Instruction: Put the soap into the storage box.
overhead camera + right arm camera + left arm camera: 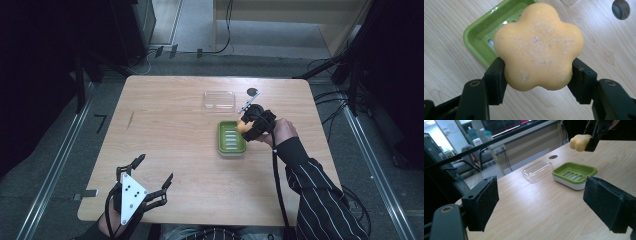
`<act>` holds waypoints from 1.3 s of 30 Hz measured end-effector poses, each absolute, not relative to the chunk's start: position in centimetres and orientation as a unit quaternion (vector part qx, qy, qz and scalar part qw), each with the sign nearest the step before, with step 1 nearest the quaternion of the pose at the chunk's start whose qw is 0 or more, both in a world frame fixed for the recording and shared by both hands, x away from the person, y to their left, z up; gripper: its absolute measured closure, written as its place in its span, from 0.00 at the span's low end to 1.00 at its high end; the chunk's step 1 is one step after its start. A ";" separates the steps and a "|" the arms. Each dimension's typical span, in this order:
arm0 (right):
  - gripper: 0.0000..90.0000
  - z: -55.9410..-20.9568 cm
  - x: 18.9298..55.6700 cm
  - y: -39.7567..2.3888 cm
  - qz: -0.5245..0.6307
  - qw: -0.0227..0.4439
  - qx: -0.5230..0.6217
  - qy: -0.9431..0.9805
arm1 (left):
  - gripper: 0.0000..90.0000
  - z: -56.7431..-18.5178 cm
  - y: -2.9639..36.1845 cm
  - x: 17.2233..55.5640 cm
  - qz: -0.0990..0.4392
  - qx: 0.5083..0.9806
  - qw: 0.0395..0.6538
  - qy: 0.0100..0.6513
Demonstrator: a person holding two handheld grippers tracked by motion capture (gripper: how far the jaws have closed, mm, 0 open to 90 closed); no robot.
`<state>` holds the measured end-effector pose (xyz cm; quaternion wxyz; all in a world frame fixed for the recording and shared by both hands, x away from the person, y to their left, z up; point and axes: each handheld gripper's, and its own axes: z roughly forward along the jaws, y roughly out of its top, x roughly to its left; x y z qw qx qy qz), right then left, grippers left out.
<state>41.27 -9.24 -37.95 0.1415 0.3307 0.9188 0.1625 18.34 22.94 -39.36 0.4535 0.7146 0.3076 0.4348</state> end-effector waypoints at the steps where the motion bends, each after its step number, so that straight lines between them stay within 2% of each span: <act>1: 0.44 -38.0 41.3 -9.2 0.163 0.142 0.331 0.918 | 0.15 -39.4 23.0 18.3 0.435 0.714 0.453 0.308; 22: 0.44 -38.2 41.5 -7.4 0.164 0.143 0.314 0.924 | 0.15 -39.4 23.4 18.0 0.438 0.712 0.451 0.313; 39: 0.44 -39.7 41.9 -5.9 0.161 0.134 0.305 0.929 | 0.15 -39.4 23.4 17.8 0.441 0.709 0.451 0.314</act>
